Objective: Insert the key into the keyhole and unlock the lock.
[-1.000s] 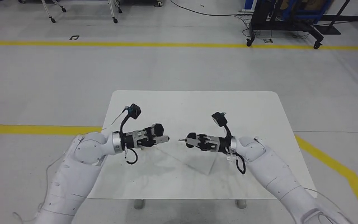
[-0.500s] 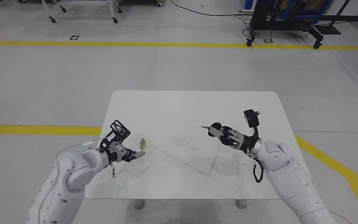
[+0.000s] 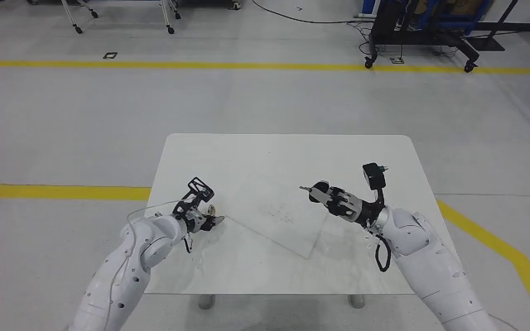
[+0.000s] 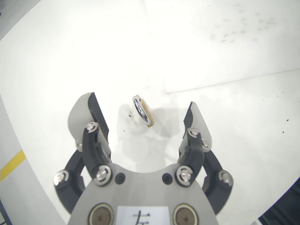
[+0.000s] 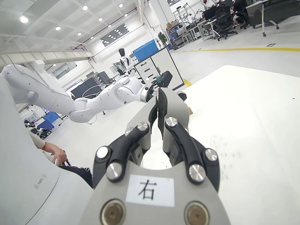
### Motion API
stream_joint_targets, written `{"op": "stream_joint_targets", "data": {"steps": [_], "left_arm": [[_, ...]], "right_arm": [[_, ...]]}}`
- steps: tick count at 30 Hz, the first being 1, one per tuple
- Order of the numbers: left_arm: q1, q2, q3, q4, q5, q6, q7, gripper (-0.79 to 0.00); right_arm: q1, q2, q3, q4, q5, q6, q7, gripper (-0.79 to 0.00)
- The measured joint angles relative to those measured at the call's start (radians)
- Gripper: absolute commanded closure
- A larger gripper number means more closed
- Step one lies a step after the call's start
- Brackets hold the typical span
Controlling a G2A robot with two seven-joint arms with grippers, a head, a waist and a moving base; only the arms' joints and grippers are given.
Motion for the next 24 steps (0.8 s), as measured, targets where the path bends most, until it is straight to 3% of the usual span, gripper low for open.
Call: {"op": "stream_joint_targets", "data": {"steps": [7, 8, 9, 24], "left_arm": [[-0.004, -0.002, 0.003, -0.001, -0.007, 0.010, -0.017, -0.166], [-0.003, -0.001, 0.001, -0.003, -0.007, 0.013, -0.021, -0.114], [-0.002, -0.001, 0.000, -0.005, -0.008, 0.018, -0.022, -0.003], [0.002, -0.002, 0.012, -0.014, 0.087, 0.069, -0.039, 0.000]], "right_arm": [[0.000, 0.000, 0.000, 0.000, 0.000, 0.000, 0.000, 0.000], [0.000, 0.000, 0.000, 0.000, 0.000, 0.000, 0.000, 0.000], [0.000, 0.000, 0.000, 0.000, 0.000, 0.000, 0.000, 0.000], [0.000, 0.000, 0.000, 0.000, 0.000, 0.000, 0.000, 0.000]]}}
